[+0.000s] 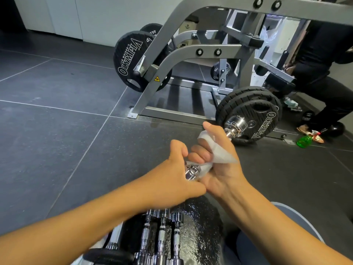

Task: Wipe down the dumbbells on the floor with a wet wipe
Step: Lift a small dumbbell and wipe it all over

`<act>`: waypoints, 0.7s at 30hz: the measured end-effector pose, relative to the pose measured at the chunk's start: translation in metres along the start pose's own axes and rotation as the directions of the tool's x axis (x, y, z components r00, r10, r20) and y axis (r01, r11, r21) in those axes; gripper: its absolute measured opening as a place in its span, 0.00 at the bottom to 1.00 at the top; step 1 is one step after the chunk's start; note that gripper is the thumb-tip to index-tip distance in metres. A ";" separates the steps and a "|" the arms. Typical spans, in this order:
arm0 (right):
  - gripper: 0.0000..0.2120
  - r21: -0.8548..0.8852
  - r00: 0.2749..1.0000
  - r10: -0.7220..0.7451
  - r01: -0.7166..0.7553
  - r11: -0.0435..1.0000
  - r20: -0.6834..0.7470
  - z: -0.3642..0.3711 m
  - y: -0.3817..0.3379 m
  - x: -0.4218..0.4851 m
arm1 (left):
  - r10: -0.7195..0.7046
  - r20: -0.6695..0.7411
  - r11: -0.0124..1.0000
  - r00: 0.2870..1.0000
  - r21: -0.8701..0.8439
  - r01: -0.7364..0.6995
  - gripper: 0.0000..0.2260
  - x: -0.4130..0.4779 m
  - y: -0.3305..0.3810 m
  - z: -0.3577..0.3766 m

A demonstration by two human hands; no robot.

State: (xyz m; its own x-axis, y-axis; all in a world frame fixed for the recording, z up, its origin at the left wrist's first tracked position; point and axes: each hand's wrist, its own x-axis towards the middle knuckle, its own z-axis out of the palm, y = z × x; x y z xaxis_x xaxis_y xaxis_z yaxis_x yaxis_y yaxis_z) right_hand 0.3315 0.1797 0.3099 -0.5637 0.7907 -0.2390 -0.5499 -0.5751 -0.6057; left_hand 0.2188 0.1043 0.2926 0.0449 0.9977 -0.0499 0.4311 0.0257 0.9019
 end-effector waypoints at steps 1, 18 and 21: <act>0.26 0.012 0.991 0.065 -0.066 0.998 0.117 -0.001 -0.002 -0.002 | -0.069 0.136 0.963 0.988 -0.250 0.101 0.24 -0.001 0.001 -0.005; 0.20 0.003 0.988 -0.024 0.025 1.000 -0.149 -0.001 0.008 -0.001 | 0.348 -0.139 0.770 0.927 0.606 -0.199 0.32 -0.004 -0.006 0.010; 0.24 -0.007 0.990 -0.010 0.009 1.000 -0.140 -0.002 0.000 -0.004 | -0.050 0.024 0.991 0.998 -0.125 0.052 0.31 0.000 -0.002 0.009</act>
State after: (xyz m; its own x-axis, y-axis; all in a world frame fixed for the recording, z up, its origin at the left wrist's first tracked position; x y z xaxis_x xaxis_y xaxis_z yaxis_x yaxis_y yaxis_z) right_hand 0.3352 0.1768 0.3093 -0.4661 0.8180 -0.3371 -0.5509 -0.5665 -0.6129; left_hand 0.2255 0.1039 0.2868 0.0446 0.9935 -0.1048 0.3170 0.0854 0.9446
